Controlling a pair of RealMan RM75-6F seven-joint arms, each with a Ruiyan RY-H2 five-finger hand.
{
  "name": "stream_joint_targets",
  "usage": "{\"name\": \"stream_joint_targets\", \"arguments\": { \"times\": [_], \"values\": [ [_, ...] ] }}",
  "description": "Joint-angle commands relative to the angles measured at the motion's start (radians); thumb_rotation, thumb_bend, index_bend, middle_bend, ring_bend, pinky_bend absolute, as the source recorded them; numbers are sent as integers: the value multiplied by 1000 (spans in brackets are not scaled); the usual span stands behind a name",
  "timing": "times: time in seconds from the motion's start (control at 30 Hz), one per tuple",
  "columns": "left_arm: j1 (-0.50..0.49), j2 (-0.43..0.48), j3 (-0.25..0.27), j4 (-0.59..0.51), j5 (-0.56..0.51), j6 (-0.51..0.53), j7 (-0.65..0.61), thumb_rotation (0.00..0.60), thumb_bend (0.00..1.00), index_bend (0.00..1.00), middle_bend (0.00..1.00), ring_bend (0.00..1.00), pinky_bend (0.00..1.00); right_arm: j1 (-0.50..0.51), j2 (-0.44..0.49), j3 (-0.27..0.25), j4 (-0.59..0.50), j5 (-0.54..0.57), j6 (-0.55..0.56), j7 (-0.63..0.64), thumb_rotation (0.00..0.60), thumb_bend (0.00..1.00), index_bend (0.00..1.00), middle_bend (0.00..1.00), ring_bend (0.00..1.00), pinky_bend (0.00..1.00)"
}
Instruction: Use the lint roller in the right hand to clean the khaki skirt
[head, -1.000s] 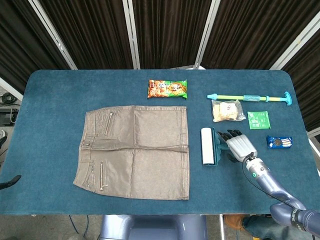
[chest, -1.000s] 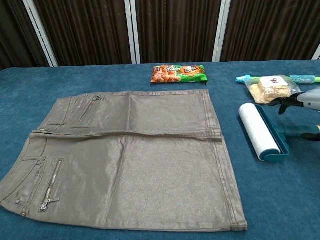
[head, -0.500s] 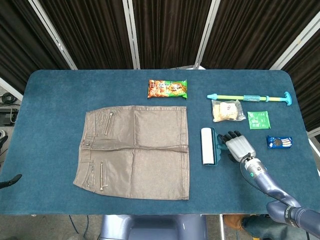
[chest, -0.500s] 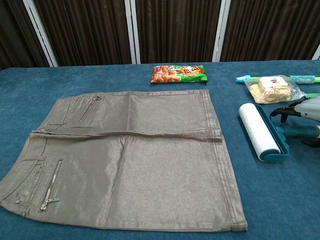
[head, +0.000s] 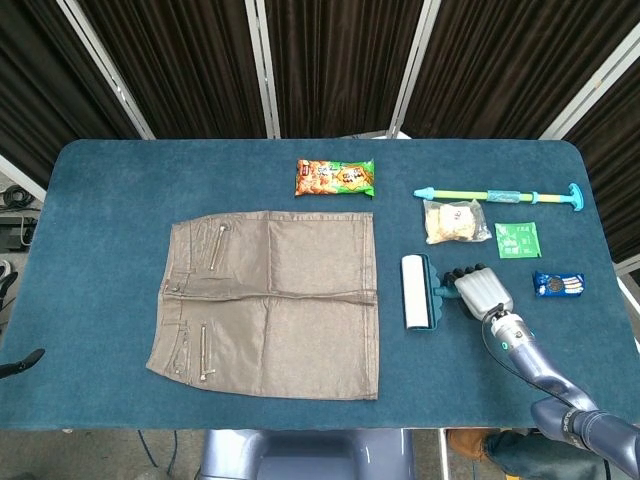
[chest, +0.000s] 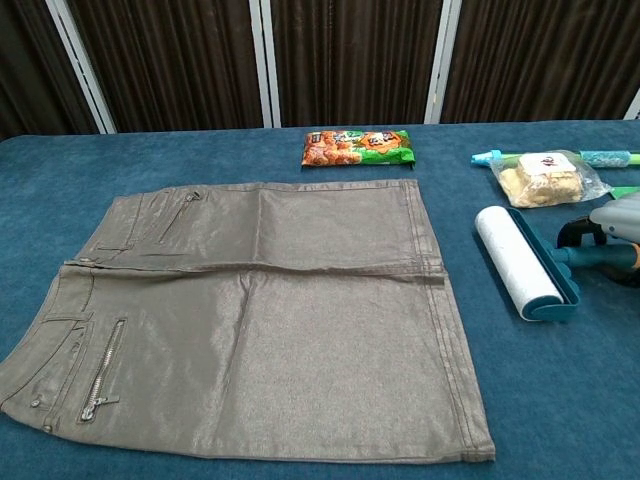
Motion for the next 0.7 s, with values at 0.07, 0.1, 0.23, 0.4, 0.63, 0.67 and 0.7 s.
{"name": "stream_joint_targets", "arguments": {
  "times": [0.07, 0.1, 0.23, 0.4, 0.63, 0.67, 0.7],
  "values": [
    [-1, -1, 0, 0, -2, -2, 3, 600, 54, 0, 0, 0, 0, 1, -19, -19, 43, -41, 33, 43, 600, 661, 406, 533, 436, 427],
    [-1, -1, 0, -1, -2, -3, 3, 600, 54, 0, 0, 0, 0, 1, -21, -25, 53, -54, 44, 54, 600, 689, 415, 540, 445, 436],
    [-1, 1, 1, -2, 0, -2, 1, 600, 54, 0, 0, 0, 0, -1, -17, -35, 64, -81, 77, 84, 600, 742, 422, 544, 449, 448],
    [2, 6, 2, -5, 7, 3, -10, 600, 55, 0, 0, 0, 0, 1, 16, -32, 32, -110, 135, 109, 600, 783, 428, 543, 451, 447],
    [4, 16, 2, -8, 15, 10, -33, 600, 54, 0, 0, 0, 0, 38, 118, 2, -125, -151, 206, 84, 600, 798, 429, 543, 453, 448],
    [4, 17, 2, -8, 15, 10, -36, 600, 52, 0, 0, 0, 0, 46, 131, 8, -151, -156, 208, 68, 600, 799, 429, 544, 454, 448],
    [4, 18, 2, -8, 15, 10, -38, 600, 53, 0, 0, 0, 0, 55, 144, 13, -177, -162, 208, 48, 600, 800, 430, 544, 454, 448]
  ]
}}
